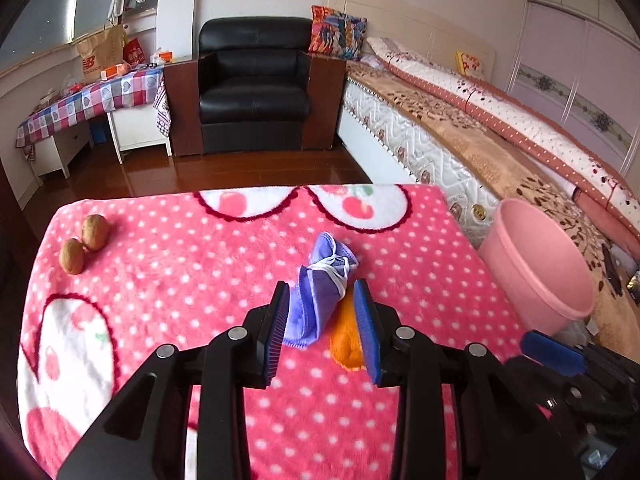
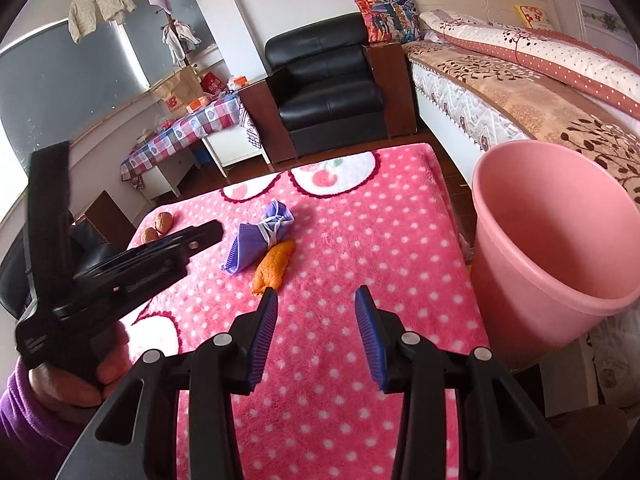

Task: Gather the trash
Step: 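Move both open tools back over the blanket, then grasp purple cloth with left tool, then grasp orange lump with right tool while left holds purple cloth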

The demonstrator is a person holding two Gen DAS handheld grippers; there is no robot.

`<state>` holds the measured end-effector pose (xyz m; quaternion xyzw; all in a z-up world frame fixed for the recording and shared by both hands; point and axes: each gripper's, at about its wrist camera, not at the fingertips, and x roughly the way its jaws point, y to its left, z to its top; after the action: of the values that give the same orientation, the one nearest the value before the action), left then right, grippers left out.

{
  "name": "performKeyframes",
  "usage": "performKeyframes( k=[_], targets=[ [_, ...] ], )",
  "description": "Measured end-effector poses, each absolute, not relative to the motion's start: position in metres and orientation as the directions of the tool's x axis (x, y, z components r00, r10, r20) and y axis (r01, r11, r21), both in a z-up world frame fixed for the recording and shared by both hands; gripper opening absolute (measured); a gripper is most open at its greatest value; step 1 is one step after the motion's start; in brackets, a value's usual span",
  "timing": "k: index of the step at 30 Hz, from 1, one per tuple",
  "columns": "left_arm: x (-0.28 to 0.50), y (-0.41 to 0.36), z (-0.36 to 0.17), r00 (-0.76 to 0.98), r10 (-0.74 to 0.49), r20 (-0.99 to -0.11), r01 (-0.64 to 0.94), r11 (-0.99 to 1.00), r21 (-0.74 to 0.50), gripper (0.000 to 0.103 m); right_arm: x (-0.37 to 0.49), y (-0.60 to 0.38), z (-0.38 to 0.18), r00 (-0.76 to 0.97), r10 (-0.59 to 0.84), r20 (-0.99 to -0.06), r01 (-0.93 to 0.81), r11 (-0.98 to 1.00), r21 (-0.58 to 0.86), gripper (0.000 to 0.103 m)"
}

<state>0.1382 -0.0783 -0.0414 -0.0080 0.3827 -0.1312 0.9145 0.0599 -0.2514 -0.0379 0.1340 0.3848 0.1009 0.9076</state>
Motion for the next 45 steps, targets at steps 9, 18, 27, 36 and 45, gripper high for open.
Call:
performKeyframes(
  k=[9,18,27,36,45],
  targets=[
    [0.160,-0.063,-0.065,0.629,-0.264,-0.731,0.201,0.964,-0.175,0.008,0.075,-0.227,-0.043,0.654,0.292,-0.698,-0.099,0.948,0.303,0.040],
    [0.122,0.004,-0.032,0.687,-0.260,-0.678,0.117,0.961,-0.250,0.008,0.114,-0.190,-0.056,0.609,0.307,-0.731,-0.113,0.946,0.303,0.040],
    [0.094,0.033,-0.013,0.728,-0.244,-0.641,0.099,0.962,-0.254,0.008,0.148,-0.165,-0.086,0.555,0.238,-0.797,-0.079,0.969,0.234,0.036],
    [0.078,0.039,-0.003,0.744,-0.248,-0.620,0.096,0.959,-0.269,0.008,0.131,-0.166,-0.069,0.584,0.285,-0.760,-0.110,0.956,0.274,0.011],
    [0.065,0.016,0.010,0.758,-0.258,-0.599,0.126,0.959,-0.254,0.008,0.076,-0.188,-0.017,0.660,0.315,-0.682,-0.167,0.947,0.275,0.010]
  ],
)
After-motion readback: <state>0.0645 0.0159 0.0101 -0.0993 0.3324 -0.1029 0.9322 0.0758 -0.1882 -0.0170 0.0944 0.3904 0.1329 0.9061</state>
